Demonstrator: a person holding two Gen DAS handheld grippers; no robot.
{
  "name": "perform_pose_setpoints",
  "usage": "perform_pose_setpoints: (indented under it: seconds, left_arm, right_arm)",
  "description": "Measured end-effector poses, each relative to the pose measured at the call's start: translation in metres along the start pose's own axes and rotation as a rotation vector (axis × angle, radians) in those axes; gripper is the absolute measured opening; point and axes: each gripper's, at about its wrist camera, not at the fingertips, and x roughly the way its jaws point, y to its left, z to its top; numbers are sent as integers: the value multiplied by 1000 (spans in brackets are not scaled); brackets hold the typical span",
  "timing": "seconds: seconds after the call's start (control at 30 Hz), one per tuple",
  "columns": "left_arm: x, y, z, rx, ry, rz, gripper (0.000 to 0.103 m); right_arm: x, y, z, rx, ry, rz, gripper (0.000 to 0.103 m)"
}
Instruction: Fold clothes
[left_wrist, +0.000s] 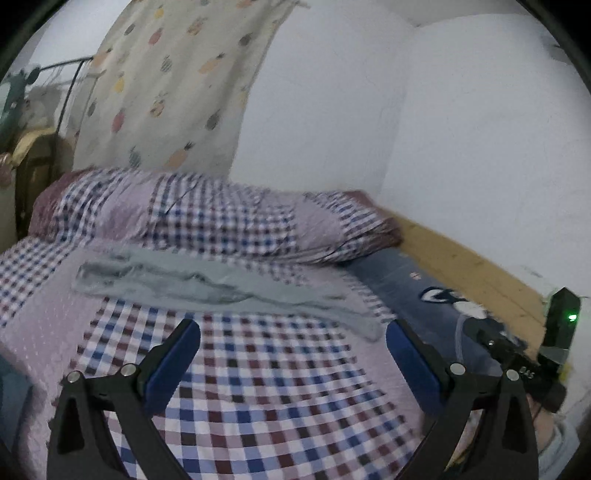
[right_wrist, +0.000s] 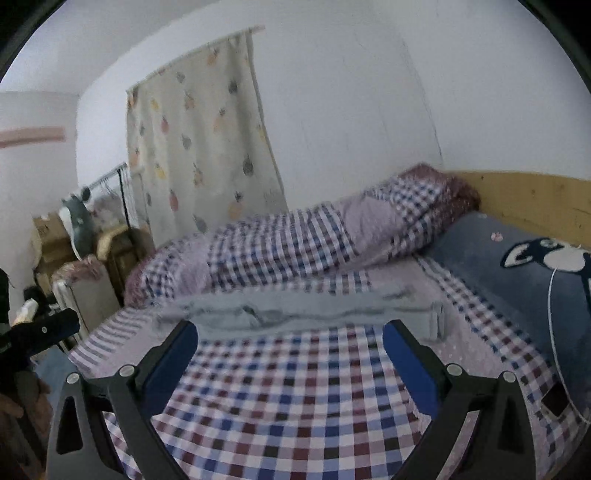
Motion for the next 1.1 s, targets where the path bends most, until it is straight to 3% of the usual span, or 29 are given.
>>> perform_pose_setpoints:
  seconds: [0.23,0.6,0.73,0.8,1.1]
  left_arm:
    - [95,38,-40,8,144,161,102]
    - [219,72,-121,-3,344,230,102]
    - [244,76,-143,7,380,240,102]
    - [257,77,-151,17,439,251,102]
    - [272,65,-167,96,479,329,103]
  right_arm:
    - [112,9,-41,-19,155,-27,103]
    - [241,-9,-137,2,395,-98,103]
    - [267,-24,-165,27,487,-116,103]
    - [277,-28,-176,29,521,-122,103]
    - [290,-26,-201,-35,577,-158,103]
